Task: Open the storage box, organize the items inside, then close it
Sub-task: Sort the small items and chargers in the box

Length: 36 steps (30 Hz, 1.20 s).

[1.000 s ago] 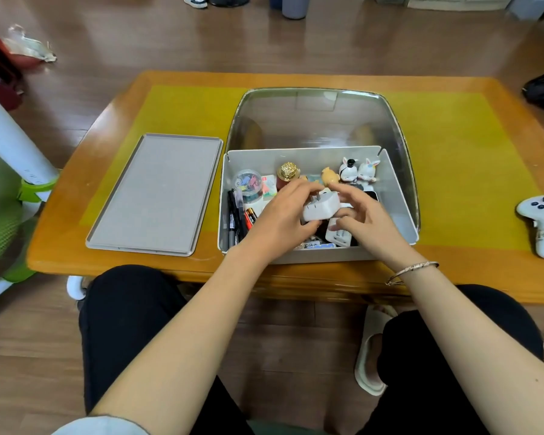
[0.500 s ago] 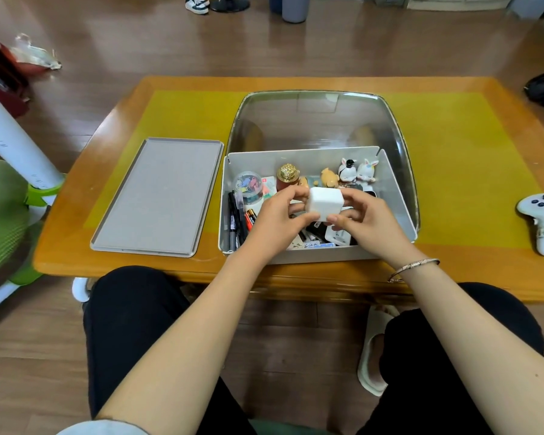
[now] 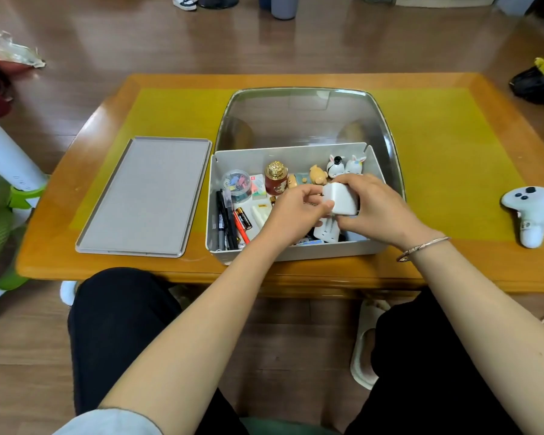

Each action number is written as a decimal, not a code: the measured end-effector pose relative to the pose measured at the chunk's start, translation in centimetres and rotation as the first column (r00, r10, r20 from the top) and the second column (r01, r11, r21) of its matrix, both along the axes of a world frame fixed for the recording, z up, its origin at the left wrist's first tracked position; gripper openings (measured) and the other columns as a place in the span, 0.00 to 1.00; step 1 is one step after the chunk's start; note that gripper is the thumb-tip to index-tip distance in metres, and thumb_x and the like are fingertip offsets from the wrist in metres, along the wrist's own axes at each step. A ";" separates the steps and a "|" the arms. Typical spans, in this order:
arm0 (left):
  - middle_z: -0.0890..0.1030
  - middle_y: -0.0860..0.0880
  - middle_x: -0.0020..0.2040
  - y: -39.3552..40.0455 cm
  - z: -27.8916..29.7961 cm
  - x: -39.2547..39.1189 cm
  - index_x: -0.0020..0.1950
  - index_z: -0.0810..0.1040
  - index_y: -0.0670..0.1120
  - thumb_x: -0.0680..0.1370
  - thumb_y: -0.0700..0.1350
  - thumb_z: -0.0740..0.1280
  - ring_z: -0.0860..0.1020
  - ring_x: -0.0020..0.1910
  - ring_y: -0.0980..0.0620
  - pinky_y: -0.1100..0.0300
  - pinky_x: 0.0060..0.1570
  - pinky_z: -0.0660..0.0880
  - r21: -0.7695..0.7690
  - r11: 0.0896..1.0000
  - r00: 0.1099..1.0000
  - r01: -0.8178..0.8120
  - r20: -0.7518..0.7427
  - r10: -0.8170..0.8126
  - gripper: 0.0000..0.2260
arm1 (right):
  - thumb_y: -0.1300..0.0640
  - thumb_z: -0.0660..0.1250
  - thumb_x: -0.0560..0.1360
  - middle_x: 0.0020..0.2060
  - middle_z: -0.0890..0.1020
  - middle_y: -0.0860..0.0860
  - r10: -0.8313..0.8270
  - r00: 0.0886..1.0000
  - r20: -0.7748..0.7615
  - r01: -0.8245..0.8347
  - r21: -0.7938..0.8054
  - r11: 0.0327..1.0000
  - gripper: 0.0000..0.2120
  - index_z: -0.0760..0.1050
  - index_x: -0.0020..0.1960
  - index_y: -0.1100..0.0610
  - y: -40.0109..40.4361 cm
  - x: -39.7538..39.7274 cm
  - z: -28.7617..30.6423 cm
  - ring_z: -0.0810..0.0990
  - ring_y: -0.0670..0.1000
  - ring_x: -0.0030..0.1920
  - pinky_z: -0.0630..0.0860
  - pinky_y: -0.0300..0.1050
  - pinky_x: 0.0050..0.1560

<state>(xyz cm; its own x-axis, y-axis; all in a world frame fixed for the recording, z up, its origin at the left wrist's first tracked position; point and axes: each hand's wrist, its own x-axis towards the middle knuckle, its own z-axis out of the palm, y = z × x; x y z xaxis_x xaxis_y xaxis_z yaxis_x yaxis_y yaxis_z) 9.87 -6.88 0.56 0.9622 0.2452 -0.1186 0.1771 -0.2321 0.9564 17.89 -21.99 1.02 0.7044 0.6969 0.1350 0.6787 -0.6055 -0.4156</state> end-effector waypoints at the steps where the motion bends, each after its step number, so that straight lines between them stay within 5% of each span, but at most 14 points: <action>1: 0.80 0.46 0.52 -0.4 -0.1 0.1 0.66 0.72 0.40 0.77 0.43 0.68 0.80 0.44 0.52 0.57 0.49 0.79 0.014 0.999 0.999 0.029 -0.016 -0.029 0.19 | 0.51 0.72 0.63 0.54 0.79 0.49 -0.034 0.999 0.001 0.034 -0.026 0.999 0.27 0.71 0.61 0.50 -0.4 0.4 0.1 0.74 0.53 0.56 0.73 0.52 0.52; 6: 0.74 0.50 0.64 -1.8 -1.7 -0.6 0.69 0.70 0.48 0.75 0.57 0.68 0.72 0.61 0.54 0.59 0.58 0.71 0.372 0.862 0.938 0.344 -0.105 -0.330 0.25 | 0.52 0.74 0.65 0.52 0.80 0.54 -0.159 0.987 0.008 0.159 -0.099 0.982 0.27 0.72 0.63 0.53 -3.1 2.1 -0.1 0.74 0.57 0.56 0.71 0.55 0.55; 12: 0.76 0.49 0.63 -2.7 -3.1 -0.4 0.68 0.72 0.50 0.76 0.63 0.61 0.68 0.64 0.47 0.49 0.60 0.63 0.784 0.410 0.850 0.466 -0.268 -0.454 0.25 | 0.52 0.74 0.67 0.57 0.79 0.52 -0.084 0.992 -0.092 0.065 -0.191 0.979 0.29 0.69 0.65 0.51 -4.1 2.7 0.6 0.76 0.56 0.59 0.71 0.55 0.58; 14: 0.77 0.48 0.63 -3.1 -3.4 -0.2 0.69 0.70 0.50 0.77 0.60 0.62 0.67 0.65 0.47 0.49 0.60 0.62 0.818 0.349 0.842 0.456 -0.270 -0.467 0.24 | 0.49 0.74 0.67 0.57 0.79 0.52 -0.053 0.995 -0.083 0.030 -0.252 0.967 0.30 0.68 0.65 0.49 -4.0 2.6 0.8 0.75 0.56 0.59 0.70 0.54 0.58; 22: 0.79 0.45 0.58 -3.3 -3.9 0.1 0.66 0.74 0.49 0.80 0.49 0.61 0.69 0.62 0.47 0.50 0.55 0.65 0.835 0.389 0.868 0.389 -0.191 -0.458 0.16 | 0.48 0.72 0.70 0.67 0.72 0.46 -0.022 1.000 -0.002 0.018 -0.480 0.877 0.31 0.65 0.70 0.44 -3.8 2.4 1.2 0.68 0.52 0.68 0.64 0.50 0.60; 28: 0.80 0.46 0.55 -3.4 -4.3 -0.2 0.63 0.77 0.48 0.79 0.48 0.62 0.70 0.60 0.48 0.51 0.53 0.66 0.855 0.412 0.891 0.315 -0.117 -0.438 0.13 | 0.64 0.62 0.74 0.62 0.77 0.49 -0.034 0.966 -0.257 -0.123 -0.571 0.812 0.25 0.69 0.69 0.50 -3.7 2.6 1.7 0.74 0.47 0.58 0.68 0.38 0.51; 31: 0.81 0.47 0.55 -3.4 -4.2 -0.3 0.63 0.77 0.48 0.79 0.48 0.62 0.71 0.60 0.48 0.51 0.53 0.67 0.854 0.423 0.894 0.303 -0.101 -0.437 0.13 | 0.66 0.57 0.75 0.64 0.76 0.49 -0.056 0.969 -0.241 -0.083 -0.529 0.844 0.24 0.70 0.69 0.52 -3.6 2.7 1.5 0.74 0.51 0.63 0.71 0.44 0.62; 36: 0.80 0.46 0.53 -3.6 -4.4 -0.7 0.63 0.71 0.48 0.78 0.48 0.63 0.72 0.57 0.47 0.52 0.51 0.68 0.865 0.444 0.919 0.232 -0.045 -0.392 0.14 | 0.65 0.57 0.74 0.61 0.79 0.49 -0.034 0.987 -0.156 -0.054 -0.526 0.849 0.22 0.73 0.65 0.50 -3.6 2.1 0.8 0.75 0.54 0.61 0.72 0.48 0.59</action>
